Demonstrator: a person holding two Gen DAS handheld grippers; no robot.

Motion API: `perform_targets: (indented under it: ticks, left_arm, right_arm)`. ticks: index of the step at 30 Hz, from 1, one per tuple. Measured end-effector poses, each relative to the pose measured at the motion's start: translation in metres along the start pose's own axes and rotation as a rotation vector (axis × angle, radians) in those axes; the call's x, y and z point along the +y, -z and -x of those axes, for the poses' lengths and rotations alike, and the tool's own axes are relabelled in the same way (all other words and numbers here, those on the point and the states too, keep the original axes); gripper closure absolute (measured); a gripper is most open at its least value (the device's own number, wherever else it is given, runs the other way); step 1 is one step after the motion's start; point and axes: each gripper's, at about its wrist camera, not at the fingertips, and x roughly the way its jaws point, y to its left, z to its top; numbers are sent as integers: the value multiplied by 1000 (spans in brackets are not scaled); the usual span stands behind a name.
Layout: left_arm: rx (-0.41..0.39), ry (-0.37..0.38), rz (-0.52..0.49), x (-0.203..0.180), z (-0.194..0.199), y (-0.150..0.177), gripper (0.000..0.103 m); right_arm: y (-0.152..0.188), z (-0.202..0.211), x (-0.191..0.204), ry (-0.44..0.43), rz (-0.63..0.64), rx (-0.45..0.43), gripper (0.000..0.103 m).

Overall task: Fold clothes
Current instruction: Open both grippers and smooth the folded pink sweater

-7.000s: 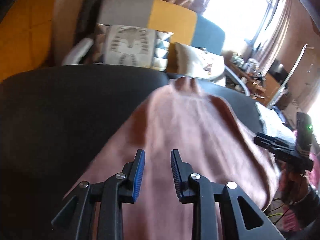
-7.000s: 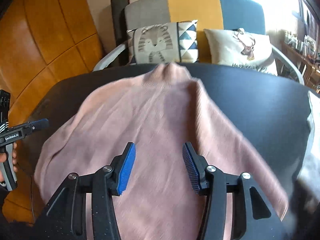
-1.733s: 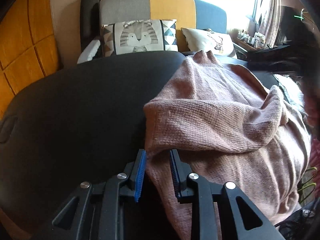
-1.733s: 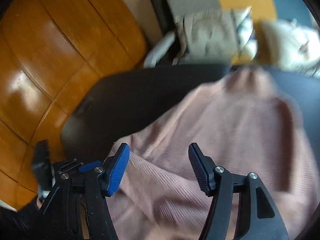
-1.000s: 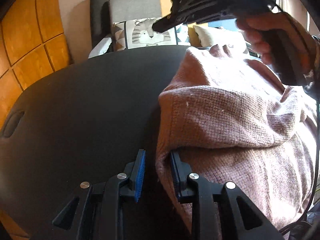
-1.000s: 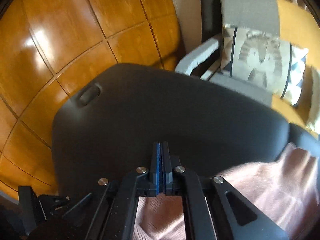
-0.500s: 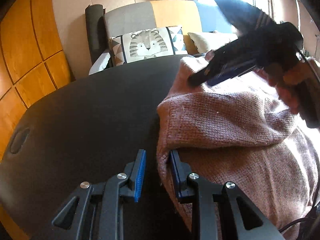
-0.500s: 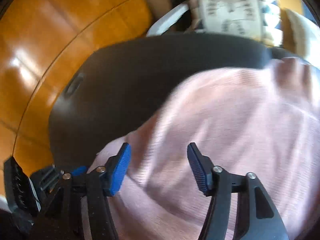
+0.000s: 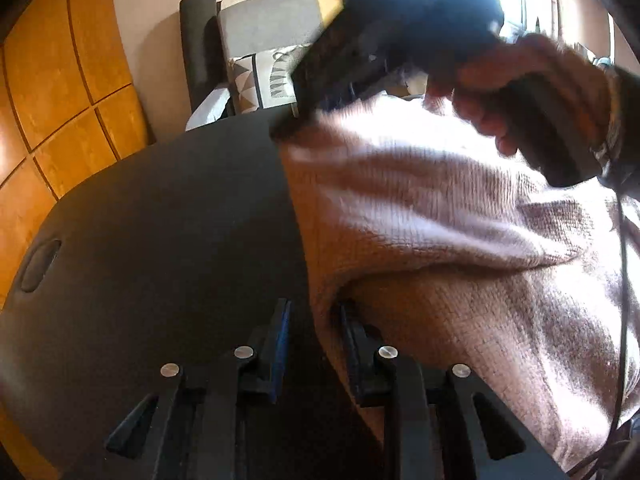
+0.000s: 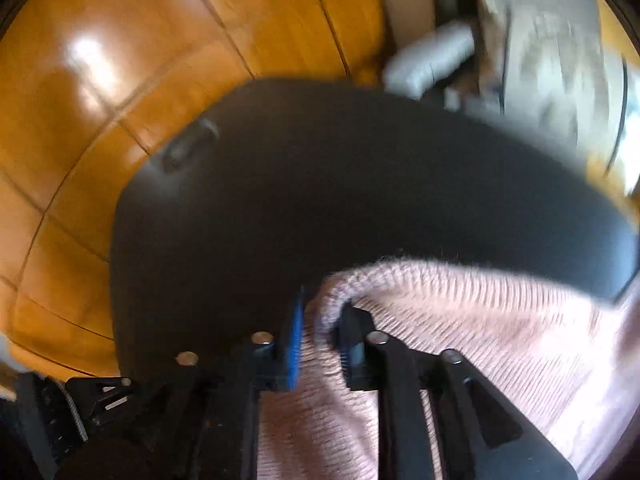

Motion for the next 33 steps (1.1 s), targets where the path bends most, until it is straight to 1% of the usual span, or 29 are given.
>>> perform_targets:
  ticks: [1,3,5,6,8,10,12,13,17,19,21,23,25,27,29,31,33]
  left_arm:
    - [4,-2,3,1,0,1,79]
    - [12,-8,12,4,2,2,79]
    - [20,-10,29,10,4,2,77]
    - [24,-9,42,13,5,0,76]
    - [-3,-29,48,18,15,-6,76]
    - [-30,-48,54,22,24,-12,76]
    - [-64,-33,17,17,28,-25,76]
    - [-81,-25,-1,14,29,-31,76]
    - [-150,5,-76,2,36,-55,76]
    - [-184,21,-113,-3,40,-68,76]
    - [-205,75,-224,-15,27,-83,76]
    - [-149,158,-297,-16,-3,-105,76]
    - [-88,196,-304,-15,-20,-117,76]
    - [-61,195,-308,-17,-28,-119,76]
    - [-50,193,-343,-17,-35,-127,76]
    - [-42,192,-380,-17,-36,-132,76]
    - [-38,208,-315,-6,-35,-134,76]
  right_arm:
    - [5,-2,-5,1,-28,2,84]
    - [15,12,-8,-24,-51,-49,82]
    - [25,42,-8,10,-39,-125,71]
    - [31,56,-7,34,-25,-159,68]
    - [46,84,-6,89,-14,-216,58]
    - [64,111,-7,146,-16,-261,57]
    - [87,126,-18,179,-68,-269,57]
    - [99,131,-21,210,-100,-270,57]
    - [169,163,-43,375,-230,-291,57]
    - [194,182,-56,435,-305,-311,57]
    - [216,198,-68,476,-362,-321,57]
    - [224,210,-77,473,-385,-321,57]
    - [232,221,-85,470,-407,-321,57]
    - [237,228,-84,467,-402,-332,57]
    - [236,224,-83,438,-388,-342,57]
    - [227,214,-81,361,-374,-342,57]
    - [208,202,-72,296,-319,-340,57]
